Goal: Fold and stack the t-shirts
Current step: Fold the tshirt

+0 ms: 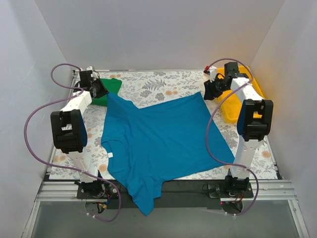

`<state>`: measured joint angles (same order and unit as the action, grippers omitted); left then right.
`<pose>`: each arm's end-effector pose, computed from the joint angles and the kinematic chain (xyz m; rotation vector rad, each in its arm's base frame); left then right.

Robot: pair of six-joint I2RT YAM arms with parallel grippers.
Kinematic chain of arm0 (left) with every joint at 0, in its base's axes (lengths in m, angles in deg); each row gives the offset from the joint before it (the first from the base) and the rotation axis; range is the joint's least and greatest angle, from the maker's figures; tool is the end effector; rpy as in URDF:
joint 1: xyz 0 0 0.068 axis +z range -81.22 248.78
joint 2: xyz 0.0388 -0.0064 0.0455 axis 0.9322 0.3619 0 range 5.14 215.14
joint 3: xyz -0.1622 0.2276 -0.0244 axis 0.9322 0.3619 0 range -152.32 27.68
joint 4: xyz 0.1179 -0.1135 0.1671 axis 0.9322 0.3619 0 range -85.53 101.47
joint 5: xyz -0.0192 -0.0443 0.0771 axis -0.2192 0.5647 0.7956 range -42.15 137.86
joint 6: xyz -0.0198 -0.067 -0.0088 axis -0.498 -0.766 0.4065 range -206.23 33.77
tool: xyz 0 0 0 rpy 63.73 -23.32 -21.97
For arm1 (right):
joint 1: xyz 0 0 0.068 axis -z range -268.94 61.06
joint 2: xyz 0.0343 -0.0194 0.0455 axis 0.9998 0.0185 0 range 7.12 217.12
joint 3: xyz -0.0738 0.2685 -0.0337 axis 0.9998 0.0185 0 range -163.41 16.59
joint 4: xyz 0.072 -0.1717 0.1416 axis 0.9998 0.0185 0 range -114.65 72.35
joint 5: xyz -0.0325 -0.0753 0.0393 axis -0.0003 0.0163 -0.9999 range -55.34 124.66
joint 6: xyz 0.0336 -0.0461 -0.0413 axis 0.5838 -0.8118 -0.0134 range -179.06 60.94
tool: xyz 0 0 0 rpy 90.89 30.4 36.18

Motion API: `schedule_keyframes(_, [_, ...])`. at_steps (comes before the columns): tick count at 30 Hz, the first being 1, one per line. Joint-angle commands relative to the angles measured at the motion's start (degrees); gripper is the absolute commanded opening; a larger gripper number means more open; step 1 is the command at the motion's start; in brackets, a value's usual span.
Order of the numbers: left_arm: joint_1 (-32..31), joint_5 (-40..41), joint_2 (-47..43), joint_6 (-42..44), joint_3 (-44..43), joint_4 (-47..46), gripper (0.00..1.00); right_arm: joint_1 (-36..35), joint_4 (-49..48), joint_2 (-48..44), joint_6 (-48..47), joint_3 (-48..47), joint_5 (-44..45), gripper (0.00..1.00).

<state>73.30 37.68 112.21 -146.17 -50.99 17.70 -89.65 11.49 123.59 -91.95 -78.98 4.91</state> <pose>0.4150 0.0225 0.2370 -1.1907 2.0675 -0.6858 0.4309 0.0339 0.2321 -0.8822 2.2637 0.4195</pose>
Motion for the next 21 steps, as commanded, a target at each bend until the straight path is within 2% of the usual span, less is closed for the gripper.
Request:
schedule_keyframes(1, [-0.21,-2.65,-0.63,0.35,-1.66,-1.37,0.00,-2.54,-1.33,5.25,3.78,-8.83,0.49,0.50])
schedule_keyframes(3, [-0.21,-3.10,-0.28,0.44,-1.75,-1.37,0.00,-2.80,-2.65,10.68,11.14,-15.76,2.94,0.52])
schedule_keyframes(6, [-0.21,-3.45,-0.02,0.61,-1.66,-1.46,0.00,-2.89,-3.35,16.93,16.53,-23.32,5.85,0.55])
schedule_keyframes(14, [-0.21,-4.59,0.42,0.35,-1.92,-1.37,0.00,-2.81,-5.03,22.14,19.70,-25.54,6.47,0.59])
schedule_keyframes(21, [-0.21,-5.03,0.42,0.35,-1.92,-1.28,0.00,-2.81,-5.03,24.59,20.14,-26.25,5.76,0.58])
